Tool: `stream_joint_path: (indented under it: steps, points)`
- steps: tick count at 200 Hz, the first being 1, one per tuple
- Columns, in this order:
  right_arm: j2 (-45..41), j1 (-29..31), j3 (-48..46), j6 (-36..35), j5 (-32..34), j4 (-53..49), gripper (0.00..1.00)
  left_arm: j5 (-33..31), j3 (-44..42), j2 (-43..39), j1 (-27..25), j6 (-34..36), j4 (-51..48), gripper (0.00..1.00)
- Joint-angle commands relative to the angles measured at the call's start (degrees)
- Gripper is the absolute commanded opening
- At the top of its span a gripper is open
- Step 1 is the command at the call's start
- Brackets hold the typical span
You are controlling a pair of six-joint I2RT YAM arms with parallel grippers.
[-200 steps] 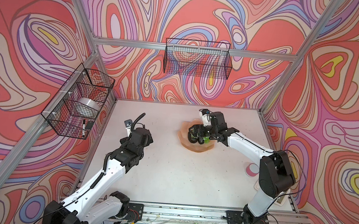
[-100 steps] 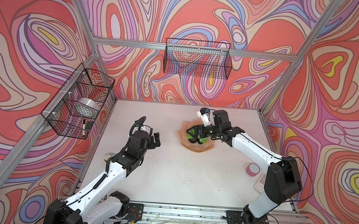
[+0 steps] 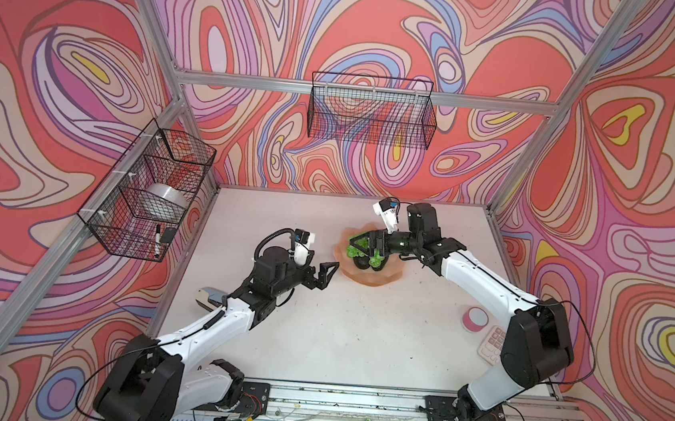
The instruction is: Place and organize the fake fruits in the fruit bowl
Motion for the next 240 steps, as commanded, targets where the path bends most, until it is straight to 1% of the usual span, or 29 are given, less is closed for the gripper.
stream_joint_path:
  steps: [1, 24, 56, 77, 103, 116, 124, 149, 178, 196, 220, 226, 240]
  points:
    - [-2.6, -0.5, -0.5, 1.9, -3.9, 3.6, 0.98, 7.5, 0.1, 4.6, -1.8, 6.6, 15.2, 0.97]
    - [-3.2, -0.6, -0.5, 2.3, -4.7, 3.7, 0.98, 10.1, 2.2, 11.0, -2.6, 8.2, 20.2, 0.96]
    - [-3.8, -0.5, -0.6, 2.2, -5.8, 3.1, 0.98, 8.8, 3.9, 17.6, -2.8, 8.6, 28.1, 0.96]
    - [-4.0, -0.5, -1.0, 3.4, -7.3, 3.8, 0.98, 8.8, 6.5, 20.8, -2.8, 9.3, 28.8, 0.95]
    - [-4.4, -0.6, -1.8, 3.6, -6.9, 3.6, 0.98, 10.1, 8.4, 24.8, -2.9, 7.9, 34.0, 0.94]
    - [-4.6, -0.6, -2.3, 3.5, -6.8, 3.5, 0.98, 11.1, 9.9, 26.7, -2.8, 6.9, 35.4, 0.92]
    - [-4.7, -0.5, -2.7, 3.7, -6.8, 3.9, 0.98, 12.1, 10.9, 28.0, -2.8, 6.5, 35.5, 0.88]
    - [-5.2, -0.5, -3.3, 4.6, -6.9, 4.9, 0.98, 15.7, 13.3, 31.2, -2.8, 4.5, 36.9, 0.71]
    - [-5.4, -0.5, -3.0, 3.6, -4.7, 3.5, 0.98, 17.7, 13.6, 31.6, -2.8, 3.1, 38.0, 0.54]
    - [-5.0, -0.6, -2.6, 3.4, -3.2, 3.0, 0.98, 18.6, 13.6, 30.8, -2.8, 3.1, 36.3, 0.46]
    - [-4.4, -0.5, -1.3, 2.5, -1.2, 1.1, 0.97, 18.5, 13.9, 29.5, -2.8, 3.3, 33.0, 0.38]
    - [-4.2, -0.5, -0.9, 2.1, -0.4, 0.2, 0.97, 18.3, 14.2, 29.2, -2.8, 3.1, 32.1, 0.33]
    - [-4.3, -0.5, -0.4, 1.2, 0.9, -1.5, 0.97, 17.9, 14.8, 28.7, -2.8, 2.9, 30.2, 0.2]
